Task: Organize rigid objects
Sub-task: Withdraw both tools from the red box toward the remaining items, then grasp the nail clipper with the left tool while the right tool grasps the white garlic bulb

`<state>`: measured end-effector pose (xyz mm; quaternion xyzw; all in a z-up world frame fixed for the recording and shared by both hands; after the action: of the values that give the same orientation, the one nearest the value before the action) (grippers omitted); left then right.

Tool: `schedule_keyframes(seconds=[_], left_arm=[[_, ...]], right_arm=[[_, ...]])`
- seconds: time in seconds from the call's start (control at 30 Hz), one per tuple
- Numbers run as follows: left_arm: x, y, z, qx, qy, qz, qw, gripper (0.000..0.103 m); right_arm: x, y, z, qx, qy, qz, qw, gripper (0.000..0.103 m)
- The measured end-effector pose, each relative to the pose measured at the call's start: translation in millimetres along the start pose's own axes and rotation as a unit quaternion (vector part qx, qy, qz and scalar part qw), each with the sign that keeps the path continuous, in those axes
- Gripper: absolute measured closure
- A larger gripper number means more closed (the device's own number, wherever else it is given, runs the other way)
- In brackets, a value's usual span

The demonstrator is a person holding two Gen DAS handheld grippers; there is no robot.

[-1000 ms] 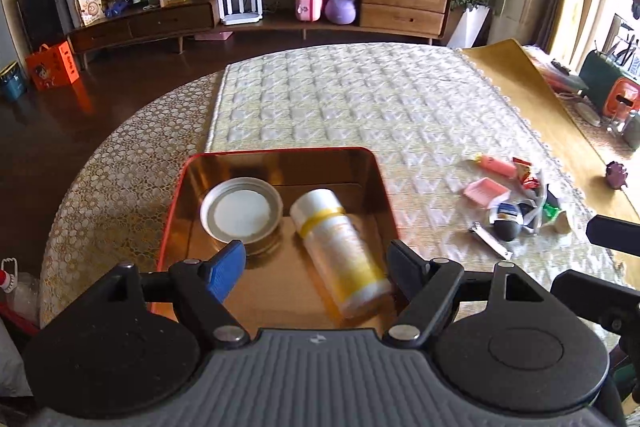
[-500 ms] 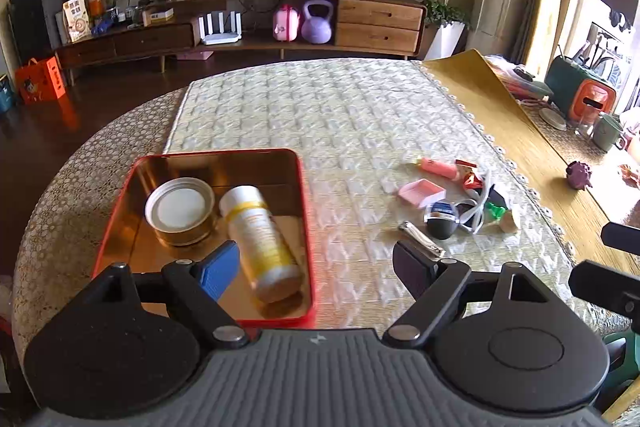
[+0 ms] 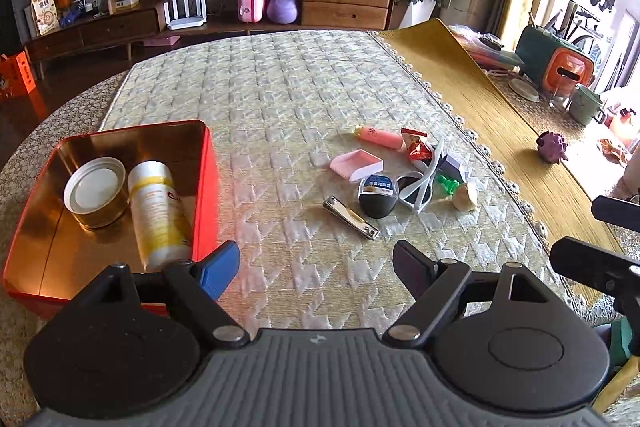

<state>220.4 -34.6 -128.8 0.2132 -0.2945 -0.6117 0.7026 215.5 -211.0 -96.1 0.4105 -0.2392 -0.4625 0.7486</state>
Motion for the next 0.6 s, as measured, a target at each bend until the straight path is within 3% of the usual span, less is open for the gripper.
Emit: schedule_keyframes(seconds=[0.27, 0.6], left_arm=[[15, -3, -37, -0.023, 0.001, 0.005, 0.9997, 0.019], [15, -1, -85, -0.042, 0.036, 0.024, 0.9982, 0.019]], right_arm=[[21, -14, -25, -0.025, 0.005, 0.01, 1.0, 0.002], [39, -18, -68, -0.049, 0.005, 0.04, 0.998, 0.014]])
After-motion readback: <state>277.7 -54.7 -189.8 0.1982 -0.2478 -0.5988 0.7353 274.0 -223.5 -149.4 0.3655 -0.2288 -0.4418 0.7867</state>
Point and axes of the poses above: each gripper's, at about its wrist camera, not at the fingertips, and z roughly against the way its jaws point, x to its right, y to its top, the point moved 9 cm from there along -z, roughly the way its jaws point, and after that the axes turned 7 degrees about z, right-handed, at the moved point
